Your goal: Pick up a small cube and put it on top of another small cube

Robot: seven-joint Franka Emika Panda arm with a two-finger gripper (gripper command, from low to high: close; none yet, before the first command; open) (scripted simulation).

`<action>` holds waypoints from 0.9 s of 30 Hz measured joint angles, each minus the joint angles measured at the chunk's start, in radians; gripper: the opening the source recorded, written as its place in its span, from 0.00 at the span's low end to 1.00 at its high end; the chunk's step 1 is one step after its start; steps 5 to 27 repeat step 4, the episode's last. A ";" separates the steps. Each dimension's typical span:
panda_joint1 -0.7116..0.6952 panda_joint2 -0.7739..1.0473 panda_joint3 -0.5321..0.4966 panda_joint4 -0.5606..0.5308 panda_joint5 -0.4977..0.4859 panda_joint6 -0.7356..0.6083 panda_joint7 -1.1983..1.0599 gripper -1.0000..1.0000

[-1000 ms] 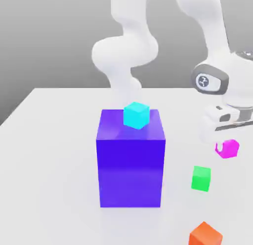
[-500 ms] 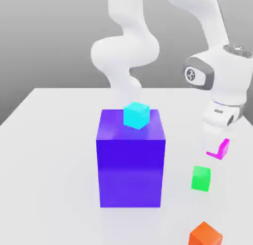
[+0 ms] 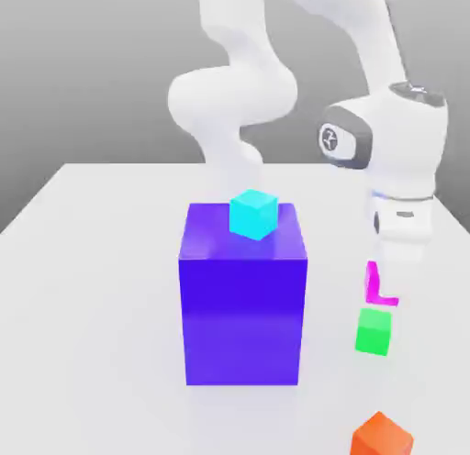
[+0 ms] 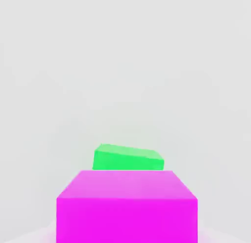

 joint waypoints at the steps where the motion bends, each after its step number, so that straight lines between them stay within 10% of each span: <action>1: 0.003 0.037 -0.009 0.002 -0.021 0.034 0.014 0.00; 2: 0.003 0.057 -0.012 0.003 -0.033 0.054 0.023 1.00; 27: 0.003 0.057 -0.012 0.003 -0.033 0.054 0.023 1.00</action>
